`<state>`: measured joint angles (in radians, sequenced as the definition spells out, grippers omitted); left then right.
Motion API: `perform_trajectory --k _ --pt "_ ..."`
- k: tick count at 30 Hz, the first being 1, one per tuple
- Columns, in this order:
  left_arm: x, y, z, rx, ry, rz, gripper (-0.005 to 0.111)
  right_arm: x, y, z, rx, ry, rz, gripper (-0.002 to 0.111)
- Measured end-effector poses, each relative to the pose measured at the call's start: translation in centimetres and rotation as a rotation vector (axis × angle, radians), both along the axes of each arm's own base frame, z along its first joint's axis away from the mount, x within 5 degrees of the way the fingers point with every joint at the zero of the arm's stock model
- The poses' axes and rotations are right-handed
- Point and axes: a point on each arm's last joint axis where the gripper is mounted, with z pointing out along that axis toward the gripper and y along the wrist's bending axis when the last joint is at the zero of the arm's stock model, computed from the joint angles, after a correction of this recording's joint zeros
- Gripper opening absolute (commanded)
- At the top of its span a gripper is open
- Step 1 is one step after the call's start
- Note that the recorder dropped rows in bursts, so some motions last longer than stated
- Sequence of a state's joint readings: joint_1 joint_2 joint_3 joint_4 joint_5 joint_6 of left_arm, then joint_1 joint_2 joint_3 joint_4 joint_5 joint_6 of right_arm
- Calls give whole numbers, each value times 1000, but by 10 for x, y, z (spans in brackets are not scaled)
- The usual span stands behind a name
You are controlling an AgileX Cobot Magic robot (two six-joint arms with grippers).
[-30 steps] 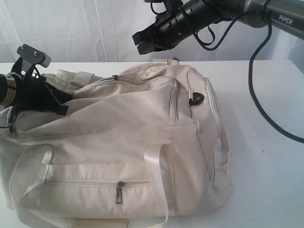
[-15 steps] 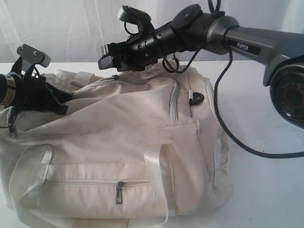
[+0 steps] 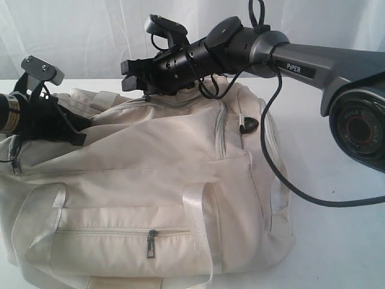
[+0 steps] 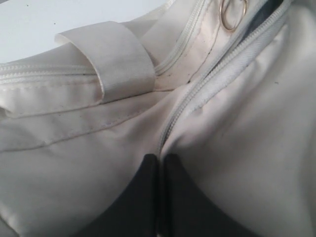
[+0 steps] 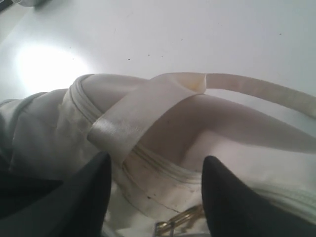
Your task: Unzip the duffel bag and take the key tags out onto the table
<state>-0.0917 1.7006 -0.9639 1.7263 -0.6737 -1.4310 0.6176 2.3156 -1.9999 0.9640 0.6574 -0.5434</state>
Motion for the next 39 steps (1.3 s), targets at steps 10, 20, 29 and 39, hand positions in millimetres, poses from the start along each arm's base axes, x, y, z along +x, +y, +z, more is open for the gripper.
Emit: perform_trajectory --k 10,20,29,39 --pt "0 0 0 0 0 0 1 -2 -4 -6 -85 7 28 52" --pt "0 0 0 -1 0 -4 1 2 -15 -8 -78 114 -12 52" --pt "0 -1 0 -5 1 -9 1 1 -18 -17 -123 179 -15 44" --pt "-1 -1 0 -8 2 -13 1 1 -10 -30 -48 268 -36 44"
